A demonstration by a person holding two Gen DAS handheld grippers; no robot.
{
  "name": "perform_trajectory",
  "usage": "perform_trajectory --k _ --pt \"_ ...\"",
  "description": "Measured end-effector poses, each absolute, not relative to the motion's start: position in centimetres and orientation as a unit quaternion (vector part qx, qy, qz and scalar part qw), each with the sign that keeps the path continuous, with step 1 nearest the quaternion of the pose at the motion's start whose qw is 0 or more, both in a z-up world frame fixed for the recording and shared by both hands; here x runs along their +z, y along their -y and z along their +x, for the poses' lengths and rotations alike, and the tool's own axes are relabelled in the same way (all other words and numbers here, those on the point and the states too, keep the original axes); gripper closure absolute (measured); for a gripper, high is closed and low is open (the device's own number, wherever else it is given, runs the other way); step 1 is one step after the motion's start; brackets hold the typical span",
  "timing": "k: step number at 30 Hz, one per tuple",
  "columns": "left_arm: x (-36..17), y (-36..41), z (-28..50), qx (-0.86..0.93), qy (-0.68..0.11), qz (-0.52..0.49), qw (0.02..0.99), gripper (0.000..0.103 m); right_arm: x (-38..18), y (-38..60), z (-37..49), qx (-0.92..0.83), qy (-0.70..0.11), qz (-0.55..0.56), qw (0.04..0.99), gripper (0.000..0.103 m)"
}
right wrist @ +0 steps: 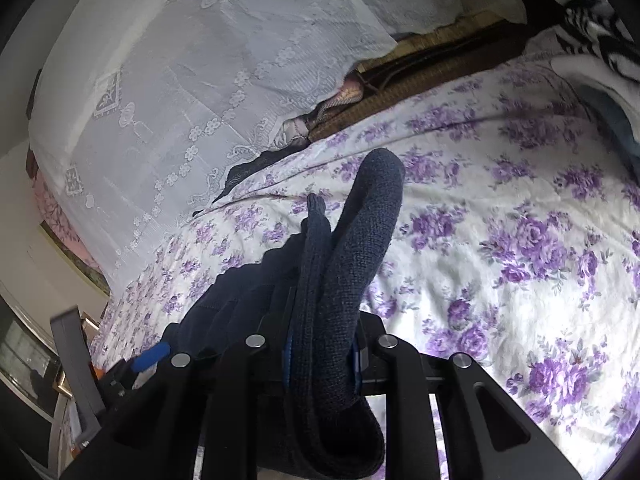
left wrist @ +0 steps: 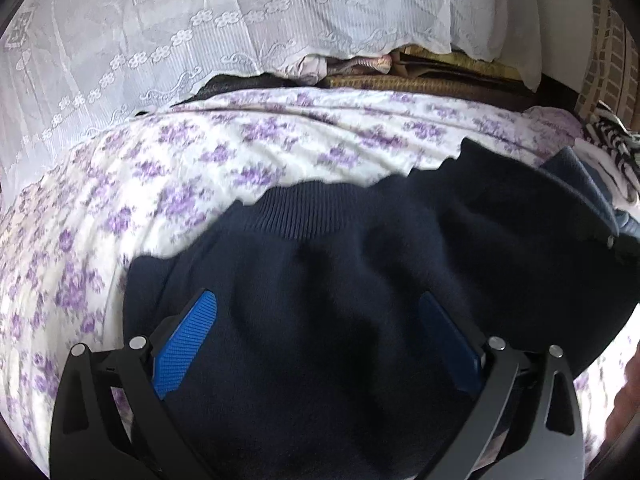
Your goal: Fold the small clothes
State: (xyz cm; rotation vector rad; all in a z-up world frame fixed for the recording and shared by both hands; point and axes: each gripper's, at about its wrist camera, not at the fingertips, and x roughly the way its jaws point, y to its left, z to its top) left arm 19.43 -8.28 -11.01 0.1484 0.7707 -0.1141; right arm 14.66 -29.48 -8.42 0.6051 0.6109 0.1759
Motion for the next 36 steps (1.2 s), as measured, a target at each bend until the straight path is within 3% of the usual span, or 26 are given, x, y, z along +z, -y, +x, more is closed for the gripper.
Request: perform_trajectory --k 9,23,36 --pt "-10.8 10.7 24.2 -0.069 -0.433 0.020 0.899 0.004 -6.2 27.6 14.0 0.103 -0.280 0.269 0.916 0.082" --pt "-9.2 10.6 23.0 -0.057 -0.380 0.054 0.921 0.006 -4.1 23.7 15.4 0.129 -0.282 0.267 0.912 0.082" --pt "-8.0 6.3 21.9 -0.048 -0.377 0.052 0.924 0.032 -3.1 18.1 16.3 0.148 -0.298 0.260 0.906 0.081"
